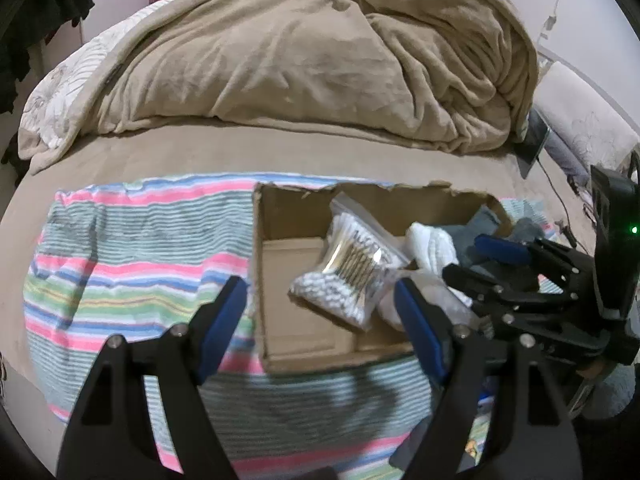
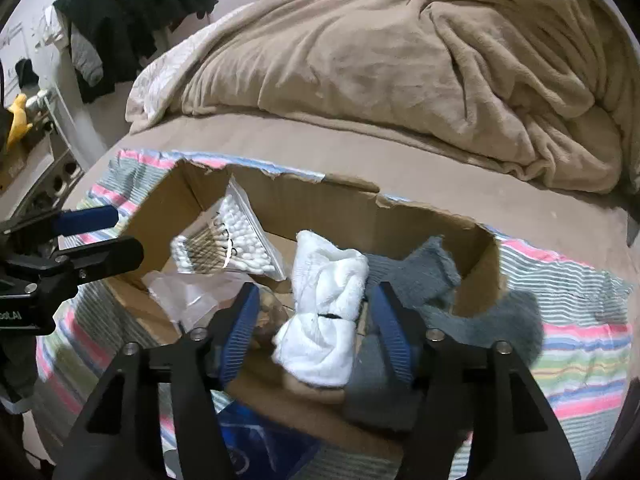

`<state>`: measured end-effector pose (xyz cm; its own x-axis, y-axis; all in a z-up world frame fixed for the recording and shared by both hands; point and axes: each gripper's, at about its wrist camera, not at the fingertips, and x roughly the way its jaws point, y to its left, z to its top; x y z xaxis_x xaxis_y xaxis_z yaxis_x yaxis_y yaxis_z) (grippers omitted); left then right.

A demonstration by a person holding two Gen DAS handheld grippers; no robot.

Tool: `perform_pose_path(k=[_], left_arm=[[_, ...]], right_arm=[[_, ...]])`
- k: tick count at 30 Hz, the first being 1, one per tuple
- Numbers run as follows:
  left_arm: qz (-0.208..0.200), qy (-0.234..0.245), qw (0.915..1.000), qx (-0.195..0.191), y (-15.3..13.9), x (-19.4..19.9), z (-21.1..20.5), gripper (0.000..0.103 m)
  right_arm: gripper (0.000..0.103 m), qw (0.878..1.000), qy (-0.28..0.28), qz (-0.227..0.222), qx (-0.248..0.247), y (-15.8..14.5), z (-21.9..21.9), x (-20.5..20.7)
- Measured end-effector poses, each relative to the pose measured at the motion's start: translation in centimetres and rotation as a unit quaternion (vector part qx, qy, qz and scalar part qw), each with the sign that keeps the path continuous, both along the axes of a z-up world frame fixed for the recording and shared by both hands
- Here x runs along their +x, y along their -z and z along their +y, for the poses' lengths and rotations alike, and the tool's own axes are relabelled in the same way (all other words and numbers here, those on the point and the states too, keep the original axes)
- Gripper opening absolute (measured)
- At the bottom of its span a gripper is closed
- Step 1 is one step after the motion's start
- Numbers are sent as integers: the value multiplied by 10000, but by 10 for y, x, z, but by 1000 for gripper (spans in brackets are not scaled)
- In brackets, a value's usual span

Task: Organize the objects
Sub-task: 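Carry the cotton swab bag and white sock into the box and release both, then grasp the blue tissue pack with the right tool while the left tool grasps the grey grip sock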

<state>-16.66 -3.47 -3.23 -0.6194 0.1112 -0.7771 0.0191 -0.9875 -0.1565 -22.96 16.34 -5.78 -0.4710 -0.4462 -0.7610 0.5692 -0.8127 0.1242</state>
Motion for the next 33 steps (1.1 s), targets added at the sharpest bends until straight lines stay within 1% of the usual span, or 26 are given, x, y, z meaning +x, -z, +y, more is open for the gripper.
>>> perform_pose_path(k=[6,8,13,14,15,17,18,21,33], left_arm=[[175,-53,9998,29,-13,24,-4,78],[227,-55,9997,41,-16,32,-4,81],[373,-69,9992,80,-25,55,-5,83],[400,-76,9991,83,-26,58,-5,84],[433,-81,9990,99,-28,63,-5,84],[476,-95,9987,121,-30,71,-5,85],[483,-100,9987,124,-30,73,-5,86],[519,-105,9985,150,-30,85,-5,90],[422,-141,9990,89,-14,114,-14,91]], right_arm=[[66,9998,173,98,-70,-19,12,19],[66,9996,226,127,-106,-25,17,27],[67,9994,286,160,-138,-37,26,49],[68,9994,288,165,-140,-39,27,53],[73,9993,297,171,-142,-41,28,56],[78,9992,315,182,-154,-44,30,64],[78,9992,318,182,-168,-45,31,68],[79,9991,336,163,-178,-46,32,78],[83,9993,326,-148,-122,-25,21,98]])
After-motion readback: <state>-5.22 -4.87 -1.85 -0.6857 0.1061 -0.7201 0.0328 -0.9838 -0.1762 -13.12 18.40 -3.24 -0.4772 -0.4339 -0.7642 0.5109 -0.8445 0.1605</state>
